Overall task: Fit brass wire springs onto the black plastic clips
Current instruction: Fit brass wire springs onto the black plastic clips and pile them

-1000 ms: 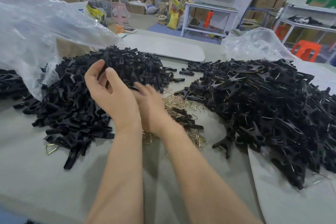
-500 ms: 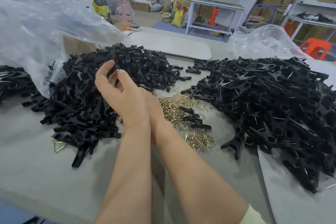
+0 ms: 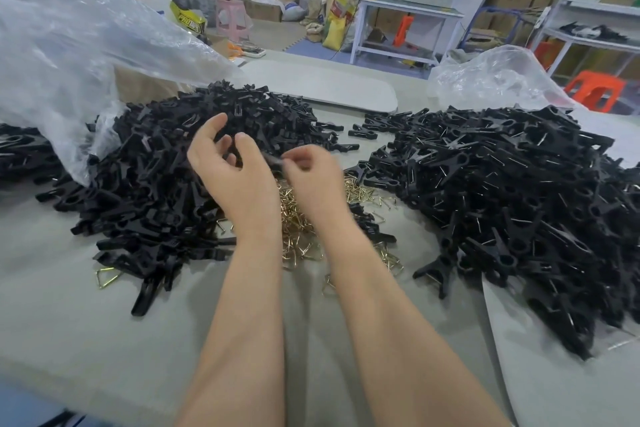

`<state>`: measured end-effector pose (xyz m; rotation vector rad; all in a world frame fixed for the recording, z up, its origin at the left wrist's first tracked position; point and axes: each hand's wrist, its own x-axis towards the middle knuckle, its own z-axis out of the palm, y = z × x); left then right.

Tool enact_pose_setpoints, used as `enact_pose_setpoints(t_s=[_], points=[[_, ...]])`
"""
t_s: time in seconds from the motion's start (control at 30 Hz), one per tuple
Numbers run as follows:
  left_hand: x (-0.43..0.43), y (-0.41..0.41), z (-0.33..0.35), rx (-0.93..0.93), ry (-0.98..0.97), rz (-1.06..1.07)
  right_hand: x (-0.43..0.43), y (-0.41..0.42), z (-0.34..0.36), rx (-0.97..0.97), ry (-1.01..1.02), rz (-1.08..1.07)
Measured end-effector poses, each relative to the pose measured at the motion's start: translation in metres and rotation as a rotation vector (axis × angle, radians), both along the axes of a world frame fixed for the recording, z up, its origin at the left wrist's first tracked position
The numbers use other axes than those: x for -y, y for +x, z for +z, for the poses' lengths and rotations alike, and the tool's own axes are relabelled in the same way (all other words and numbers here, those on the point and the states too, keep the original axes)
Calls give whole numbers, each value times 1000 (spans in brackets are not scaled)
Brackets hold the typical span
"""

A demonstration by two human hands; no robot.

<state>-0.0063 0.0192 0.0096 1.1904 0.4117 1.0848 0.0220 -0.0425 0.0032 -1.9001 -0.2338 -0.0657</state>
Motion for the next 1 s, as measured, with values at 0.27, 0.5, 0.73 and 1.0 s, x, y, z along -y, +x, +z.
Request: enact_pose_setpoints(t_s=[0.27,0.5,0.73,1.0], points=[[18,5,-11,-252,84,-639,65,-10,7,-127,464,-27],[-3,0,6,228,-485,-240,12,-1,-7,211,-426,130],[-6,-5,11,318,-542,-255,-34,7,-20,216,-921,324],[-10,-2,7,291,-669,-330,-19,-4,-20,374,-746,117]])
